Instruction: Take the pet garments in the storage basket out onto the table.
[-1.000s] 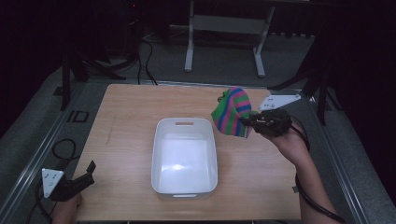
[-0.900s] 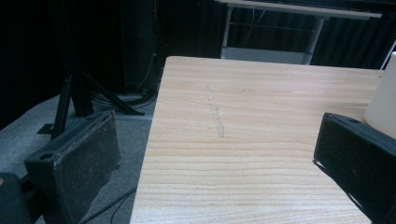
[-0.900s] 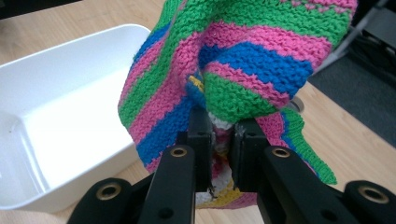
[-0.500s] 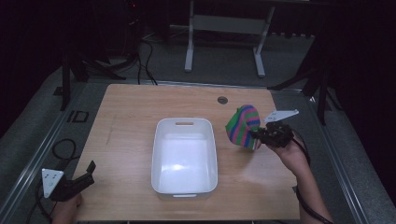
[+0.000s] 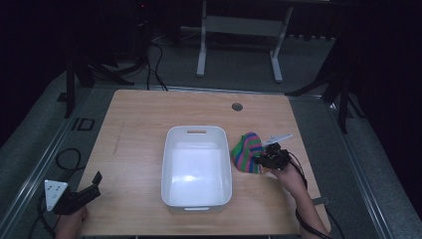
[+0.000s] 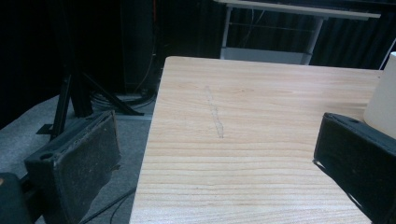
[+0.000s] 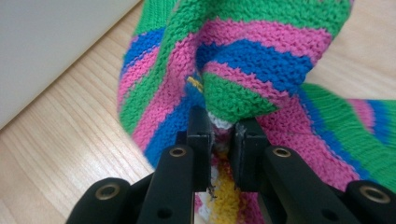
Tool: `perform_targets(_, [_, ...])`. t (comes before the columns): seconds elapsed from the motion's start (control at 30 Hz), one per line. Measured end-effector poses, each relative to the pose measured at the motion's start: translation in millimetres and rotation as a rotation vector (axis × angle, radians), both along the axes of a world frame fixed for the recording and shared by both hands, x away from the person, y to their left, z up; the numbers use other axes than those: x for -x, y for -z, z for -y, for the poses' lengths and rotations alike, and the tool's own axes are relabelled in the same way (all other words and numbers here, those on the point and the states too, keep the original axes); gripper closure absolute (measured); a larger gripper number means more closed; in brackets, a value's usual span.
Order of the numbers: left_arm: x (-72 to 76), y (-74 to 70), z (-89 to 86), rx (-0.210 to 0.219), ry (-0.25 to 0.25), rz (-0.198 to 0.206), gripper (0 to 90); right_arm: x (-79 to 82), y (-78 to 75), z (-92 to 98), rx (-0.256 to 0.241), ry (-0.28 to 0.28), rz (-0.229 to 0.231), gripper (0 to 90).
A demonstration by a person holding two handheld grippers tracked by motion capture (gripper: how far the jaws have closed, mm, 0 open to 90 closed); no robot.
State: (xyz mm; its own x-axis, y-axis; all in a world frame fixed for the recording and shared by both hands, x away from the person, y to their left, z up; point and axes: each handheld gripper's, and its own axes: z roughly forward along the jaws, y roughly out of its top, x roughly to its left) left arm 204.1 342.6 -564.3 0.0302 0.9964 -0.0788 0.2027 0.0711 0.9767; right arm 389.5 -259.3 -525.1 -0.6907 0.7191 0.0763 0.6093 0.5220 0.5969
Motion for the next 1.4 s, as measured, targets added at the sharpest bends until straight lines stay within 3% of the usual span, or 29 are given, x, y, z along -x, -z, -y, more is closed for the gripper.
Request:
perform_targets(0.2, [0.2, 0.0, 0.3, -0.001, -0.001, 0.000, 0.9, 2.7, -11.7, -3.9, 0.008, -0.015, 0.012, 73.2])
perform_targets(0.27, [0.3, -0.1, 0.1, -0.001, -0.002, 0.001, 0.9, 5.9, -20.5, -2.7, 0.005, -0.019, 0.034, 63.5])
perform_targets(0.33, [0.2, -0.1, 0.1, -0.001, -0.002, 0.000, 0.9, 8.1, -25.5, -1.4, -0.002, -0.017, 0.049, 60.8])
perform_targets(0.37, [0.2, 0.0, 0.3, -0.001, -0.002, 0.001, 0.9, 12.4, -36.2, 3.3, -0.028, -0.005, 0.078, 52.9])
perform_targets(0.43, [0.3, 0.0, 0.4, -0.001, -0.002, 0.001, 0.9, 16.6, -46.4, 9.7, -0.044, 0.017, 0.122, 45.5])
perform_targets(0.53, [0.3, 0.0, 0.5, -0.001, -0.003, 0.001, 0.9, 20.5, -54.4, 17.5, -0.069, 0.044, 0.156, 37.5])
perform_targets(0.57, [0.2, 0.0, 0.6, -0.003, -0.003, 0.001, 0.9, 24.8, -59.4, 25.1, -0.075, 0.067, 0.190, 29.8])
perform_targets(0.6, [0.2, 0.0, 0.6, -0.003, -0.003, 0.001, 0.9, 24.8, -59.4, 25.1, -0.075, 0.067, 0.190, 29.8])
perform_targets(0.67, [0.1, 0.0, 0.7, -0.003, -0.003, 0.001, 0.9, 29.5, -62.3, 38.2, -0.097, 0.112, 0.204, 18.2])
perform_targets(0.7, [0.1, 0.0, 0.7, -0.003, -0.004, 0.001, 0.9, 31.5, -62.0, 43.3, -0.094, 0.123, 0.212, 14.4])
perform_targets(0.93, [-0.2, 0.0, 0.8, -0.003, -0.006, -0.001, 0.9, 39.7, -50.3, 75.4, -0.120, 0.209, 0.213, 13.1])
perform_targets(1.13, [-0.4, 0.0, 0.6, -0.004, -0.006, -0.001, 0.9, 46.9, -29.0, 100.9, -0.143, 0.283, 0.230, 12.8])
perform_targets(1.23, [-0.3, 0.0, 0.7, -0.003, -0.005, -0.001, 0.9, 54.6, -14.4, 112.7, -0.148, 0.338, 0.266, 13.3])
perform_targets(1.4, [-0.2, 0.0, 0.6, -0.003, -0.007, -0.002, 0.9, 62.4, 0.2, 120.4, -0.156, 0.349, 0.280, 13.4])
